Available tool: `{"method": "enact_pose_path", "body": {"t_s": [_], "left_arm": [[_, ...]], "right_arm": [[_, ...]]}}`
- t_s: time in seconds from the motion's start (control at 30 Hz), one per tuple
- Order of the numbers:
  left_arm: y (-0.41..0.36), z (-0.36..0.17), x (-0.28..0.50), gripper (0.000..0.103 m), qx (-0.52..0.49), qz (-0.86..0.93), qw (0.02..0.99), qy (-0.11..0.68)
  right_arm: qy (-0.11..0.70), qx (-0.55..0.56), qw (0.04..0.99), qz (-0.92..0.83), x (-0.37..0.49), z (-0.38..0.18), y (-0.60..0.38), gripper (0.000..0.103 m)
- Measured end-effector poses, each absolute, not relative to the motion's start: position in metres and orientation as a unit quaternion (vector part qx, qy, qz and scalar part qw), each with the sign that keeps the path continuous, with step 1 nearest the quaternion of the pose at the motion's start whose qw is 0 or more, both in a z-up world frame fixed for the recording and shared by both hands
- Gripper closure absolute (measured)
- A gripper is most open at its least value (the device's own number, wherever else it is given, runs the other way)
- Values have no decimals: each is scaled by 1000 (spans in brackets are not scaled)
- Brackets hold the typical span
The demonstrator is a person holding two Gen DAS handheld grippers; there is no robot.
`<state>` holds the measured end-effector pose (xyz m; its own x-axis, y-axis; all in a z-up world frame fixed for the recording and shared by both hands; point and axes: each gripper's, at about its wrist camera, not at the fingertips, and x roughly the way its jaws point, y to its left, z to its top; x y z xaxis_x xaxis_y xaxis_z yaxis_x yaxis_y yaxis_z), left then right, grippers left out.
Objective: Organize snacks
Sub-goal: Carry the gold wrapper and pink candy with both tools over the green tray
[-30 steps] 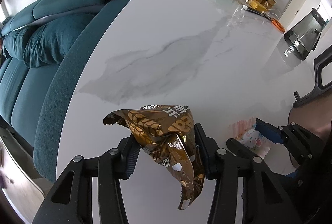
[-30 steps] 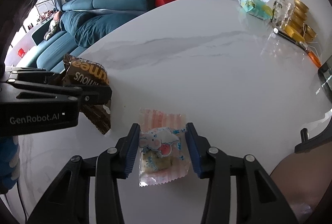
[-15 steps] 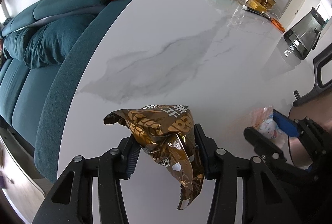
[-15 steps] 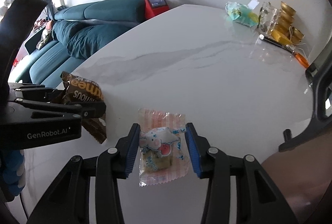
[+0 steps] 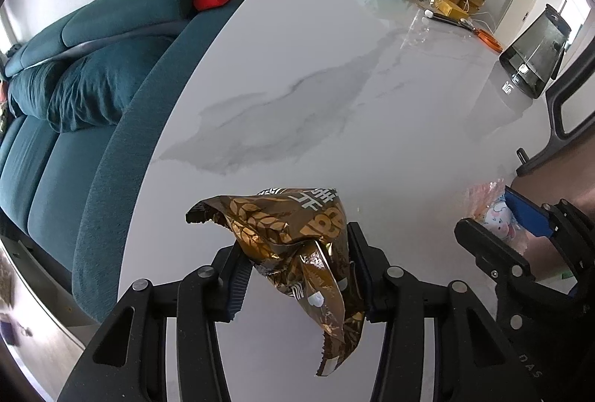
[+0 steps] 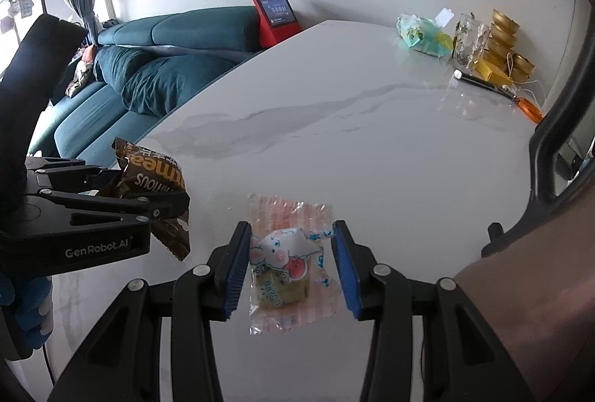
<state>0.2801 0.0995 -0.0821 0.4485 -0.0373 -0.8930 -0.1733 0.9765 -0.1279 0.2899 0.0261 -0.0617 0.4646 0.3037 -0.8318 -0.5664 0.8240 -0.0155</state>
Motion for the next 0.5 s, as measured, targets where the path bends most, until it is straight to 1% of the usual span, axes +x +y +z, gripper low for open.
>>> {"method": "enact_pose_path", "body": {"t_s": [0.5], "left_arm": [[89,-74,240,61,-85,35,846,525]], "right_arm": [[450,-144,838,273,234,-49,12,43]]}}
